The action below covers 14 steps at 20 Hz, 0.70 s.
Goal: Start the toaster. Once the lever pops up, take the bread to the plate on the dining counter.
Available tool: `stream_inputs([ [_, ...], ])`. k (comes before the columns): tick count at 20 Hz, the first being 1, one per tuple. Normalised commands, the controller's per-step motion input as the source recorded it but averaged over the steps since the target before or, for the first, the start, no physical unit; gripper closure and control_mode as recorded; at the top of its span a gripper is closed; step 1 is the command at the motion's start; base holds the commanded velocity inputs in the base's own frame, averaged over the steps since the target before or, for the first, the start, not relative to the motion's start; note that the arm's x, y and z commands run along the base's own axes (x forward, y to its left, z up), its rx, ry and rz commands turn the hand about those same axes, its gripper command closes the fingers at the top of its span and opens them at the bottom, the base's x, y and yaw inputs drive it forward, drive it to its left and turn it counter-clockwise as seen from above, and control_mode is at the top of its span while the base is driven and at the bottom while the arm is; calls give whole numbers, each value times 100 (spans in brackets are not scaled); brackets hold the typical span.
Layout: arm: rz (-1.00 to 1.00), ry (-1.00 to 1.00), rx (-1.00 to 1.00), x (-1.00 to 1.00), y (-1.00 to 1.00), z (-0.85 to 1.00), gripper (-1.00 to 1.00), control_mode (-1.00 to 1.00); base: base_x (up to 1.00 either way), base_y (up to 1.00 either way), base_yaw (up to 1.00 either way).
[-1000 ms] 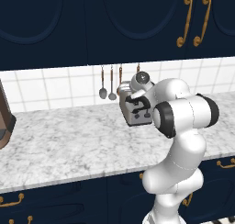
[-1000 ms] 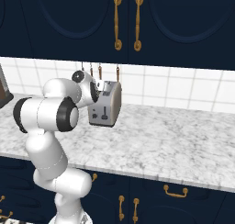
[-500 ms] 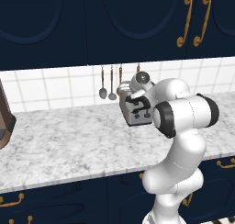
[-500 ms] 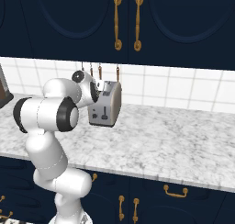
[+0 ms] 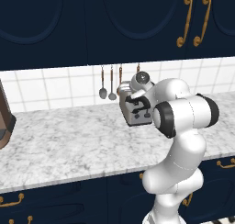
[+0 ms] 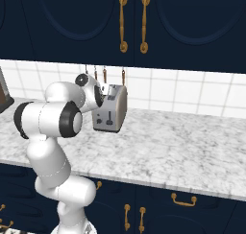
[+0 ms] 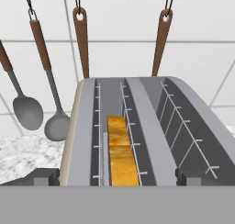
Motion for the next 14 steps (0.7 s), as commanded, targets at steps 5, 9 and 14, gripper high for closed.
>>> stream_inputs([
  [5,0,0,0,0,0,0,-100,-100,0,0,0],
  [9,0,0,0,0,0,0,-100,-100,0,0,0],
  [14,0,0,0,0,0,0,-100,-100,0,0,0],
])
